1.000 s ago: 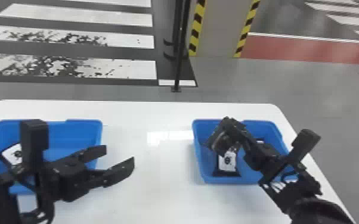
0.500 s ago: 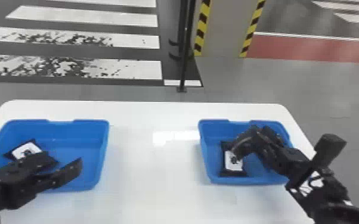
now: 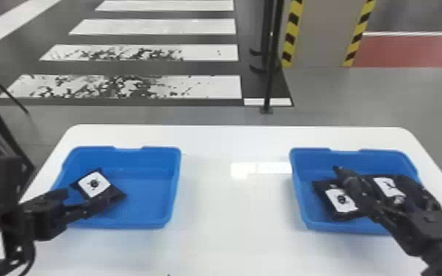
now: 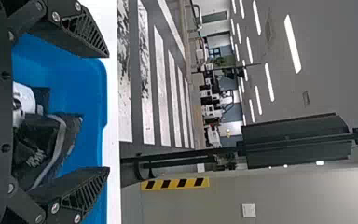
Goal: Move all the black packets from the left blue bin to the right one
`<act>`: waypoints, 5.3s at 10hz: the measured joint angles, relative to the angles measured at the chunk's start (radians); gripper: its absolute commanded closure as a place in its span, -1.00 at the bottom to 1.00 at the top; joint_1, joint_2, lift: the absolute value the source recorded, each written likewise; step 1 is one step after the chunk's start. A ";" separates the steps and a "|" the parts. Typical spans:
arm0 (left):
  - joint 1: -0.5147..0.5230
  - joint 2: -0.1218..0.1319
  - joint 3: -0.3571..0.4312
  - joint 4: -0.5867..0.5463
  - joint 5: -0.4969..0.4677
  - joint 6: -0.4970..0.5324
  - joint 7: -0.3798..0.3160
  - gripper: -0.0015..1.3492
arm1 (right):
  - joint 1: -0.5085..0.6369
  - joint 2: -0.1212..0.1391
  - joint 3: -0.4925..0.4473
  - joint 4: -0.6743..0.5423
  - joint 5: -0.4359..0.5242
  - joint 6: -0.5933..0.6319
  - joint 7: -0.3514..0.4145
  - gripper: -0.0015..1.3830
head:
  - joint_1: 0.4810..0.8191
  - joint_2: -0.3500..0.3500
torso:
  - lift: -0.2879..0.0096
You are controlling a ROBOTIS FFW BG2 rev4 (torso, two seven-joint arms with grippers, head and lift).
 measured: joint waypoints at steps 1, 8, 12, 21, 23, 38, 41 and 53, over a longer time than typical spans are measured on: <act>-0.026 -0.003 0.007 0.036 -0.025 0.015 0.022 -0.81 | 0.041 0.002 0.030 -0.025 -0.026 0.000 0.000 -0.83 | 0.27 0.33 | -0.01; -0.294 -0.016 -0.055 0.394 -0.068 0.069 0.126 -0.70 | 0.104 0.004 0.071 -0.023 -0.112 0.068 0.033 -0.81 | 0.27 0.49 | -0.01; -0.379 -0.015 -0.083 0.508 -0.085 0.096 0.155 0.82 | 0.104 0.003 0.071 -0.005 -0.145 0.087 0.037 -0.81 | 0.27 0.47 | -0.01; -0.129 0.015 -0.268 0.050 0.141 -0.055 0.060 0.79 | 0.095 0.002 0.110 -0.101 -0.217 0.180 0.095 -0.80 | 0.27 0.10 | -0.01; -0.125 0.028 -0.385 0.022 0.218 -0.069 0.051 0.79 | 0.068 -0.010 0.150 -0.122 -0.257 0.209 0.097 -0.80 | 0.27 -0.06 | -0.01; -0.155 0.054 -0.660 0.019 0.416 -0.079 0.049 -0.84 | -0.072 -0.039 0.221 -0.064 -0.423 0.255 0.067 0.85 | 0.27 -0.57 | -0.01; -0.082 0.043 -0.568 0.015 0.442 -0.101 0.043 -0.69 | -0.126 -0.041 0.143 -0.003 -0.394 0.252 0.067 0.85 | 0.27 -0.58 | -0.01; 0.339 -0.025 -0.194 -0.249 0.404 -0.303 0.003 -0.69 | -0.008 -0.030 -0.050 -0.066 0.046 0.127 -0.071 -0.82 | 0.27 -0.64 | -0.01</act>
